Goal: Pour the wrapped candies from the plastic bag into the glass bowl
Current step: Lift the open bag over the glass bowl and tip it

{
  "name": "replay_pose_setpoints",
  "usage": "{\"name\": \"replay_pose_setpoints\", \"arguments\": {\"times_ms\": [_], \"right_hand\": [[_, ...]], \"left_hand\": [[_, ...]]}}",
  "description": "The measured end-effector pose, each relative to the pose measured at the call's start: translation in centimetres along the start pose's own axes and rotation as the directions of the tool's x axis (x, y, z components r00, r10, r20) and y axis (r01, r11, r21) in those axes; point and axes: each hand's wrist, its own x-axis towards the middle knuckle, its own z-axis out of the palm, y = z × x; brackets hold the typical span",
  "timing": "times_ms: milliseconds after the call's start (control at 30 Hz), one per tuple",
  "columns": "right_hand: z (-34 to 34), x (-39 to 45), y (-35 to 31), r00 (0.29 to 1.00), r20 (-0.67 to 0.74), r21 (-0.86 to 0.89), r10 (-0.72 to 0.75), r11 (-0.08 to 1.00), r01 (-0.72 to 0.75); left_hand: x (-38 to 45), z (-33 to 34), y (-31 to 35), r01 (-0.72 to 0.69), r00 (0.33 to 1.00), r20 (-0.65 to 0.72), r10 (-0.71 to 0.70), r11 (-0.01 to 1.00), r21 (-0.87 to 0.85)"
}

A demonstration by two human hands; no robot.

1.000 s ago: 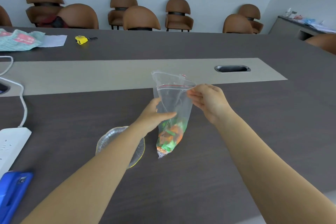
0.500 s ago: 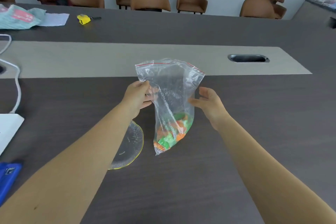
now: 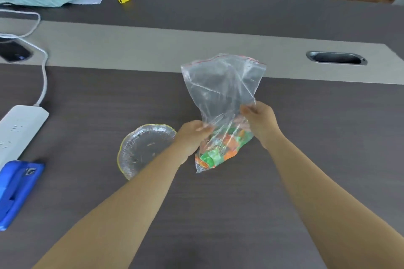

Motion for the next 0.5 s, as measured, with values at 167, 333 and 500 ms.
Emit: {"name": "replay_pose_setpoints", "arguments": {"times_ms": [167, 333, 500], "right_hand": [[-0.3, -1.8, -0.8, 0.997, 0.011, -0.078, -0.072, 0.994, 0.073], [0.9, -5.5, -2.3, 0.993, 0.057, -0.063, -0.102, 0.992, 0.105], [4.5, -9.4, -2.7, 0.989, 0.14, 0.081, -0.038, 0.996, 0.026]], "left_hand": [[-1.2, -0.6, 0.2, 0.016, 1.0, -0.012, -0.016, 0.999, -0.049], [-5.0, -3.7, -0.8, 0.045, 0.994, 0.103, -0.034, 0.993, -0.105], [-8.7, -8.0, -3.0, 0.088, 0.99, 0.118, -0.078, 0.993, -0.082]]}}
